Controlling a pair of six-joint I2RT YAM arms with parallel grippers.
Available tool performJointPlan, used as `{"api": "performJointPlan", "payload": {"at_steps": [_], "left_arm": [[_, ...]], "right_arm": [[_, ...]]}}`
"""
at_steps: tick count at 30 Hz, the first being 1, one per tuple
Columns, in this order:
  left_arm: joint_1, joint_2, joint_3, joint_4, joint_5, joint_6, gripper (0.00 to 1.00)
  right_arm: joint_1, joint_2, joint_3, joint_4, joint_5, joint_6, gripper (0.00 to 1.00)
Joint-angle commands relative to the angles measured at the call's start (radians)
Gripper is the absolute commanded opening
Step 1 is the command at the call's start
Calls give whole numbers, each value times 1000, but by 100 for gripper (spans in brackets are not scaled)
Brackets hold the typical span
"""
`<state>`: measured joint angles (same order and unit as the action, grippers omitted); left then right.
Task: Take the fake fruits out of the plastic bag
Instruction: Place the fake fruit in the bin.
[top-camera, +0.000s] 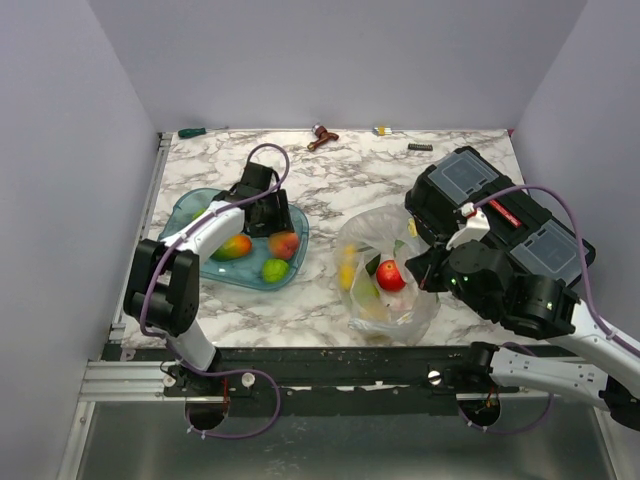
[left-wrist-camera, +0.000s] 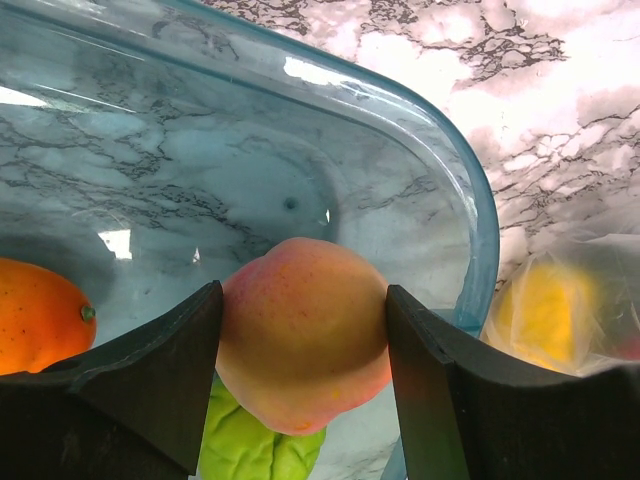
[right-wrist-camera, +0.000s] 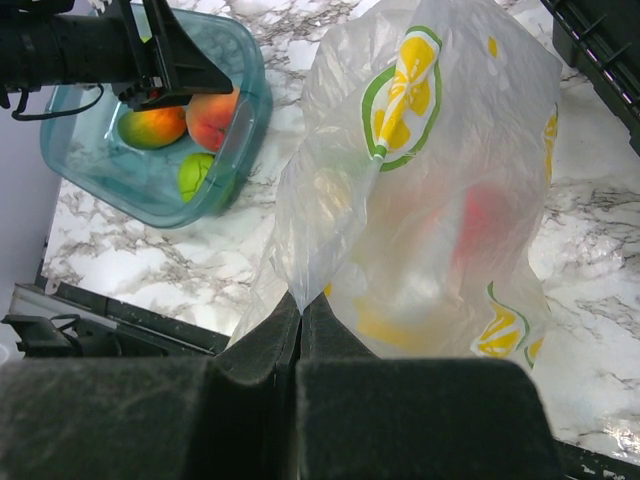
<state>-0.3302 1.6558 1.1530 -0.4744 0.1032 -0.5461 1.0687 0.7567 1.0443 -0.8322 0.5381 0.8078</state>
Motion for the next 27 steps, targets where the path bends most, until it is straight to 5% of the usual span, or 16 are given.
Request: {"api": "performJointPlan", "payload": {"at_steps": [1, 5, 12, 20, 27], "left_arm": [[2, 21, -11, 25, 43, 0, 48], [2, 21, -10, 16, 41, -3, 68], [2, -19, 23, -43, 48, -12, 83], [-12, -229, -56, -22, 151, -44, 84], [-209, -504, -232, 33, 284, -79, 81]], "right_arm": [[6, -3, 19, -5, 23, 4, 1], [7, -11, 19, -10, 26, 4, 1], [7, -13, 19, -11, 24, 6, 1], [6, -15, 19, -14, 19, 7, 1], [6, -28, 20, -19, 27, 3, 1]]}}
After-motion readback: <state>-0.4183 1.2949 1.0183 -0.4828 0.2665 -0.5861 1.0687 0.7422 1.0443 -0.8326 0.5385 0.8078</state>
